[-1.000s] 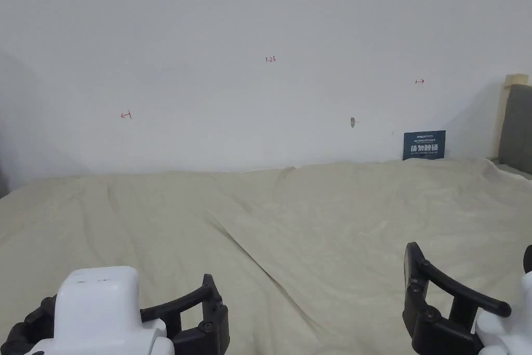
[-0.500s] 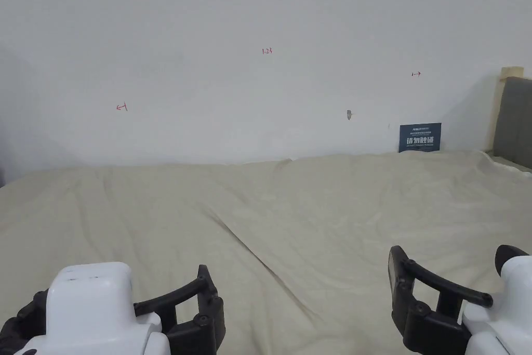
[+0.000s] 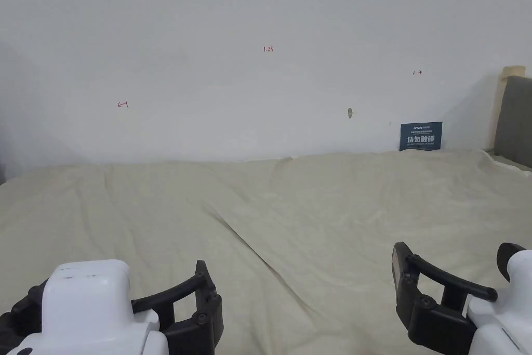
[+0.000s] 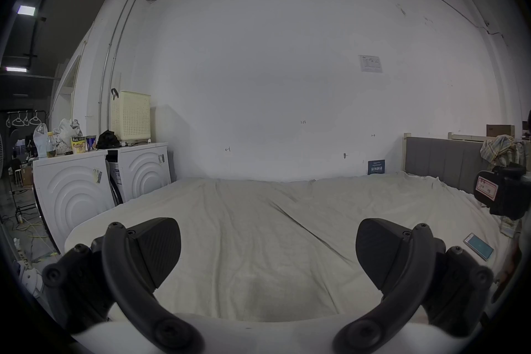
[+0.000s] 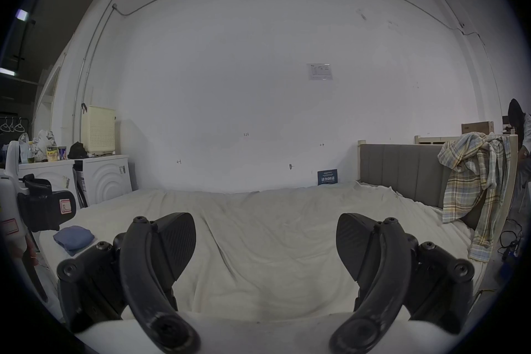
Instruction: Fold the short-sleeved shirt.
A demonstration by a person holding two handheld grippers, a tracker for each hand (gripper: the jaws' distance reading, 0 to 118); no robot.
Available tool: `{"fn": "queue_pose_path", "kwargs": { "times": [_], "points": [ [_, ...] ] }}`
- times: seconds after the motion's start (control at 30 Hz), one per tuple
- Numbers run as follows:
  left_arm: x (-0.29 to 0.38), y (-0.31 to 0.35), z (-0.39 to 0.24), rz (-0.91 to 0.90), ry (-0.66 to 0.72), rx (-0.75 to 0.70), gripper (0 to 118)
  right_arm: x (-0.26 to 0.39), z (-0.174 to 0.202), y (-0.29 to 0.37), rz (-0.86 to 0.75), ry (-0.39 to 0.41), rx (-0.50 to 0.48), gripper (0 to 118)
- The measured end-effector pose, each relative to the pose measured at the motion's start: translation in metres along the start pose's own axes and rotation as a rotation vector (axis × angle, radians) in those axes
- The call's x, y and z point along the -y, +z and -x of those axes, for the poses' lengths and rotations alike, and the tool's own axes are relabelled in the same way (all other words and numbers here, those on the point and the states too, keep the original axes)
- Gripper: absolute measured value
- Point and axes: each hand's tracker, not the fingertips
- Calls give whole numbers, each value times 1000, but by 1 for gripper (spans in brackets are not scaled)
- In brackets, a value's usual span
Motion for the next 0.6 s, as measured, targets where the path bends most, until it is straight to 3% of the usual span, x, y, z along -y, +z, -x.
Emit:
{"fn": "queue_pose_path", "kwargs": {
  "times": [0.6],
  "points": [
    [2, -2, 5, -4, 1, -19, 118, 5, 6, -5, 17, 10, -12, 102]
  ]
}}
